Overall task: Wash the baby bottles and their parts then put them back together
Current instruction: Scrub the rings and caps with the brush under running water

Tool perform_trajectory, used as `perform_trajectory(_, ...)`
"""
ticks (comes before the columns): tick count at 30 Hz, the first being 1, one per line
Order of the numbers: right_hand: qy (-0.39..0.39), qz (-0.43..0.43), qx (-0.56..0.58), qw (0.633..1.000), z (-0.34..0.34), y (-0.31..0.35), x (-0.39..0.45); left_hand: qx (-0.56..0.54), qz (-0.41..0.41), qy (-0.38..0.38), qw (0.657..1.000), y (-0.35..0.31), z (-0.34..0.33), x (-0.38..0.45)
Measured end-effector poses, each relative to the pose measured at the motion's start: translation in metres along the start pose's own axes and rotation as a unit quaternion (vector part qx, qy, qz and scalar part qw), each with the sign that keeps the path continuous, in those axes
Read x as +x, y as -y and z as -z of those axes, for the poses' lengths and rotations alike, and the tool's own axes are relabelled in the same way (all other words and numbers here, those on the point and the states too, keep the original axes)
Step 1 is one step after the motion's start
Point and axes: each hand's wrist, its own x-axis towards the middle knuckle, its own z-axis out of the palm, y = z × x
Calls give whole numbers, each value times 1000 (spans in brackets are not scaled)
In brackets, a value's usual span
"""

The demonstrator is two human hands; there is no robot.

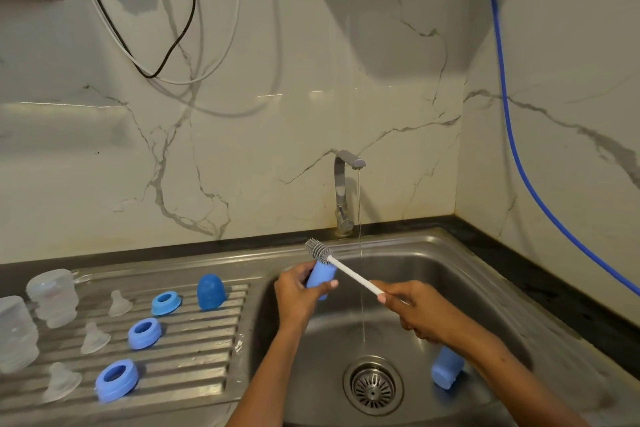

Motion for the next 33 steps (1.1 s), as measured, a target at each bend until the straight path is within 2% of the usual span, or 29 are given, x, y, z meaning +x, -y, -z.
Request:
perform_trajectory(2,2,-6,6,1000,1,2,1,2,7,-11,1000,2,3,2)
perform_trajectory(5,54,-7,54,997,10,-2,-7,-8,29,-53,998,7,12,4)
perform_trajectory(9,23,-15,88,996,12,-5,-9,-128,90,-5,988,2,10,3)
perform_trajectory(11,26,-29,104,994,11,-6,-9,-231,154,6,961,0,9,4)
perform_trajectory(14,74,-53,150,984,9,-4,-8,-380,214,4,900,-4,13,9)
perform_trajectory(17,75,-63,173,980,4,4,-1,-443,238,12,864,-9,10,14)
perform_trajectory(20,95,-79,186,975,2,5,2,-504,275,-20,818,-7,6,18)
perform_trajectory(23,127,-112,178,969,10,0,0,-539,293,-57,787,-1,11,19)
perform_trajectory(26,128,-127,124,976,20,-8,-2,-565,301,-87,763,9,23,23)
perform_trajectory(29,74,-124,41,989,25,-16,-1,-562,328,-102,753,9,24,24)
perform_trajectory(33,12,-148,-59,987,31,-26,-1,-588,401,-87,697,5,10,17)
